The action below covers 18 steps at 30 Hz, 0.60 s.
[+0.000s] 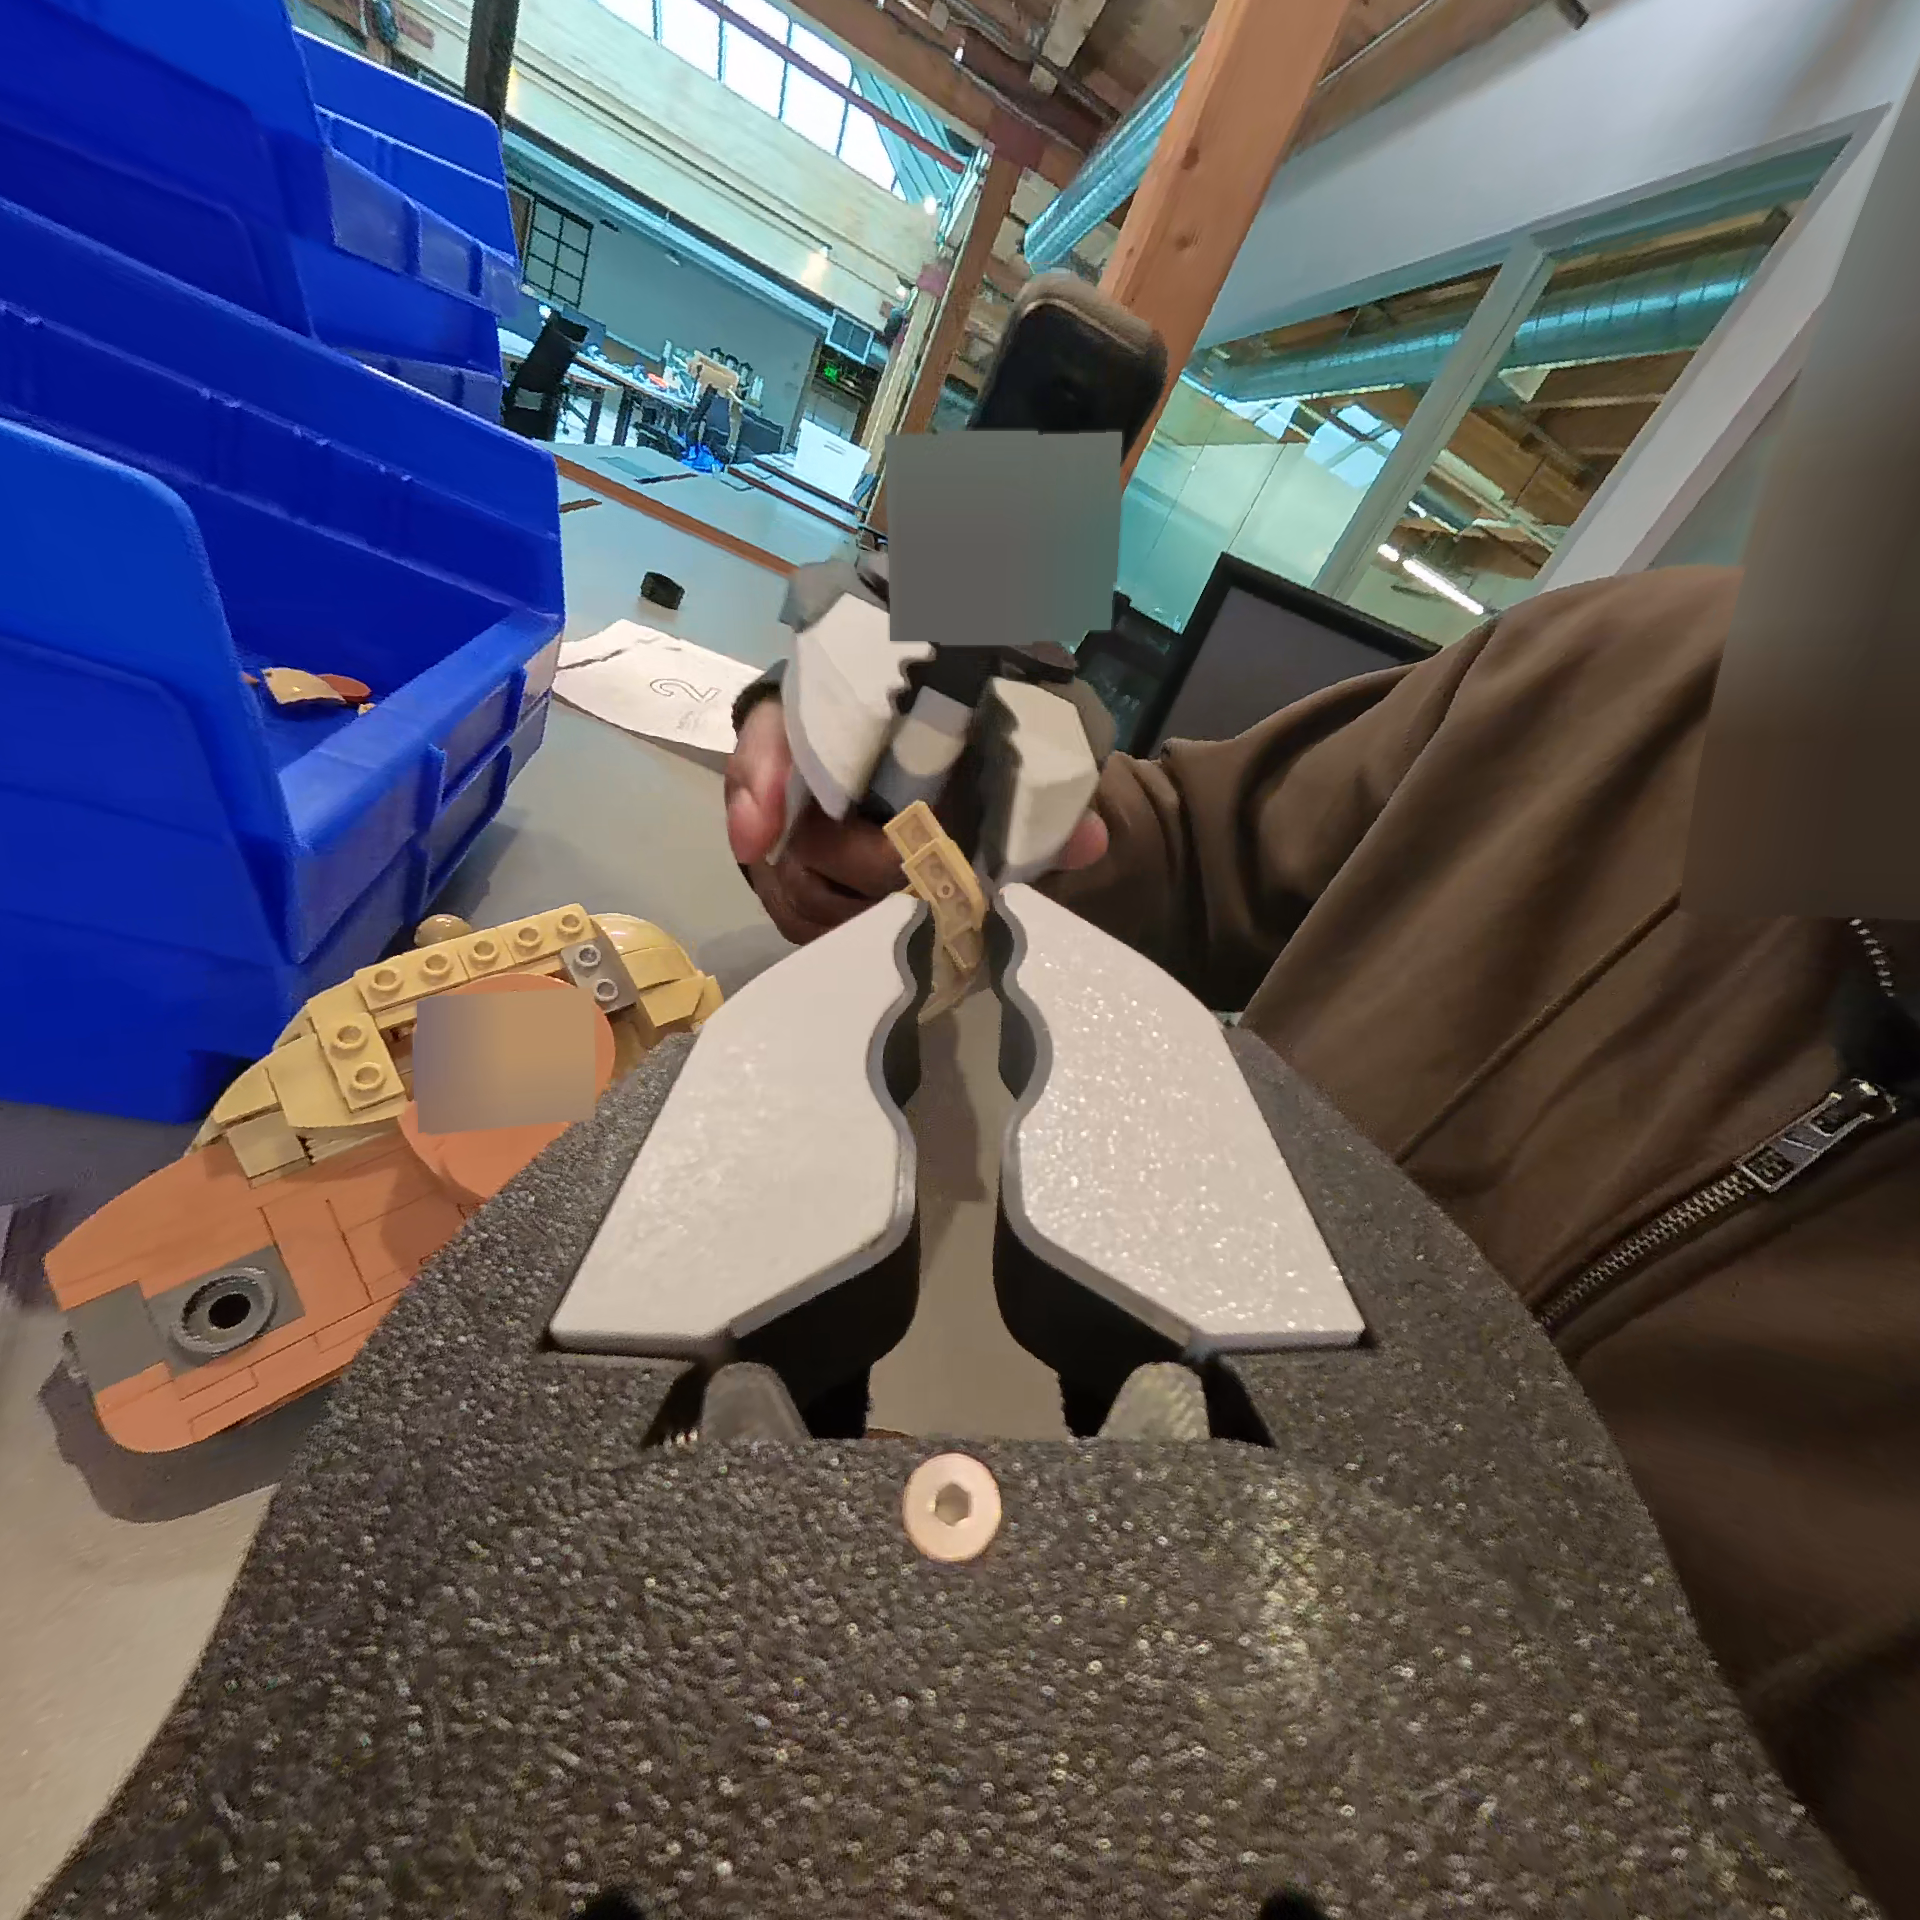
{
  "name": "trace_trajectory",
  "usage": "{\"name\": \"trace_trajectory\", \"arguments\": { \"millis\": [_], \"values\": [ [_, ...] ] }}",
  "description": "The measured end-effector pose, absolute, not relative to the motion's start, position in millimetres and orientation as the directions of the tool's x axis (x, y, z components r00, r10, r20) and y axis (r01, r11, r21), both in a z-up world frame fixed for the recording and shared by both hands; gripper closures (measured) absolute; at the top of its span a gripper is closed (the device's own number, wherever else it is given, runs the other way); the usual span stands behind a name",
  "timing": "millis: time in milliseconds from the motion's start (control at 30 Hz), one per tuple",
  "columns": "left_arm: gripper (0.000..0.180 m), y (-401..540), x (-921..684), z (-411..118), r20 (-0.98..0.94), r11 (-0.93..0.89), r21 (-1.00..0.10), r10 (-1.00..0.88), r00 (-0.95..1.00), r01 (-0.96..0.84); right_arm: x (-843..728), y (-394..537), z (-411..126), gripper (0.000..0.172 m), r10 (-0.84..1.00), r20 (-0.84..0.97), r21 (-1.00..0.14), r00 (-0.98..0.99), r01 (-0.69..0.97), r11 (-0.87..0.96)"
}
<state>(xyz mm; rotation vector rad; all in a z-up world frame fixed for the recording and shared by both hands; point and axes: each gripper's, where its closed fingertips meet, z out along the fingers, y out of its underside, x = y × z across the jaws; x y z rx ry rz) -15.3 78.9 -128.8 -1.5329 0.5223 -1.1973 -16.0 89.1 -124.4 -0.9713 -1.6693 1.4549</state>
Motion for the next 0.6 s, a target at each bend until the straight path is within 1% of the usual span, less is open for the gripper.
{"name": "trace_trajectory", "arguments": {
  "millis": [100, 200, 333, 600],
  "values": [
    [0.171, 76.6, -10.2, -132.5, 0.396, -0.333, -0.917, -0.827, 0.399, 0.221, -12.9, 72.9, -132.1, 0.147, 0.852, 0.055, -0.986, -0.521, 0.108, 0.129],
    [0.171, 73.9, -5.4, -135.7, 0.379, -0.331, -0.925, -0.836, 0.397, 0.186, -15.0, 71.8, -139.1, 0.159, 0.860, 0.075, -0.978, -0.506, 0.132, 0.163],
    [0.170, 71.1, -3.7, -133.4, 0.371, -0.323, -0.928, -0.848, 0.379, 0.185, -11.8, 69.2, -138.0, 0.161, 0.848, 0.108, -0.976, -0.518, 0.108, 0.190],
    [0.172, 56.4, 6.9, -126.3, 0.449, -0.401, -0.887, -0.866, 0.220, 0.229, 0.5, 57.1, -134.4, 0.162, 0.777, 0.283, -0.942, -0.562, -0.011, 0.335]
  ]
}}
